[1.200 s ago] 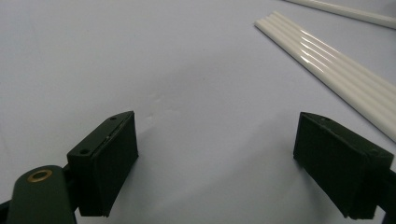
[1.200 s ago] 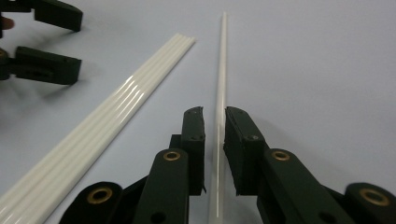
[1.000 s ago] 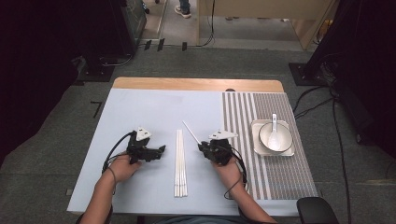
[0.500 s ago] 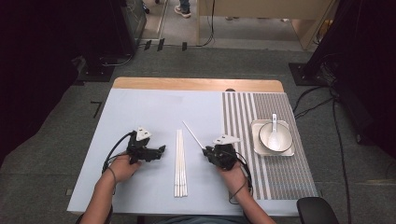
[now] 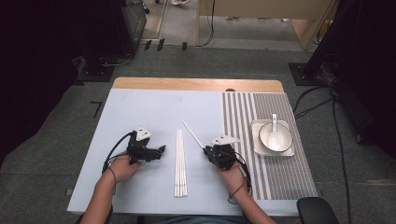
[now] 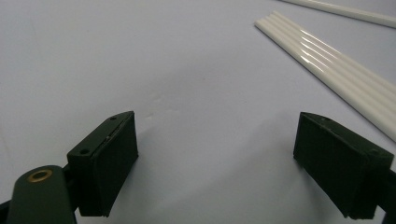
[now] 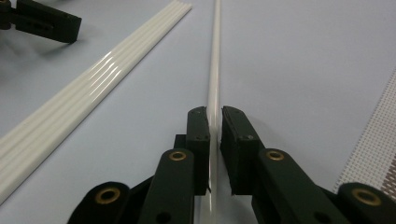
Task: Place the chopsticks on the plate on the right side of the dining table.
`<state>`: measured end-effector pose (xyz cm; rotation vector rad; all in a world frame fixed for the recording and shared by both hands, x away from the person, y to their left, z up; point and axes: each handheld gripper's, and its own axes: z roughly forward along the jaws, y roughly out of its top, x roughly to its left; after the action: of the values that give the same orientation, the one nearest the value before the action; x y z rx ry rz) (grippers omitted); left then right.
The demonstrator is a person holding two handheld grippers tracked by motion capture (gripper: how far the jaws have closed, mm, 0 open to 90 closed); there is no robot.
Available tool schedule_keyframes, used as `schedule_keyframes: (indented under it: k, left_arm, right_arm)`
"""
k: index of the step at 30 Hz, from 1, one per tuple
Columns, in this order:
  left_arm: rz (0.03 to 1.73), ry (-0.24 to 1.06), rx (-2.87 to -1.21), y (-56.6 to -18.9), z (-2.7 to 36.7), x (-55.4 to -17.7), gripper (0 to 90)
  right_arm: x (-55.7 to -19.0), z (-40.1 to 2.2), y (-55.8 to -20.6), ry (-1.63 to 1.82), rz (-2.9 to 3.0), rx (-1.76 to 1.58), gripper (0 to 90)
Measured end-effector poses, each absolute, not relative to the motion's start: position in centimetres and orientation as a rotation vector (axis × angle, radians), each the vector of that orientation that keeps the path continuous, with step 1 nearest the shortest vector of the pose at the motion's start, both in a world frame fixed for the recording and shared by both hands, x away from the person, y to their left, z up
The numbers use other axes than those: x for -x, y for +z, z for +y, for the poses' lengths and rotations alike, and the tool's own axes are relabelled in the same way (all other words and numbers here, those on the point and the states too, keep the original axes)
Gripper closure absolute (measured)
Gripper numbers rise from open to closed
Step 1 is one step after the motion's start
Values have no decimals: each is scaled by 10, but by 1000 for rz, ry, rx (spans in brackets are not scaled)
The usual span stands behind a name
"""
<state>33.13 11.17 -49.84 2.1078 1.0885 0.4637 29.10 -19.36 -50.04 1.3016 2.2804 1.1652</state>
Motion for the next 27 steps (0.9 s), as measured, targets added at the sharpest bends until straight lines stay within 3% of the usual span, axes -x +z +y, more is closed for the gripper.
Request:
schedule_keyframes:
  k: [27]
  left_arm:
    - [1089, 462, -2105, -498, 112, -331, 135]
  right_arm:
    - [-304, -207, -495, 1323, 2270, -1445, 851]
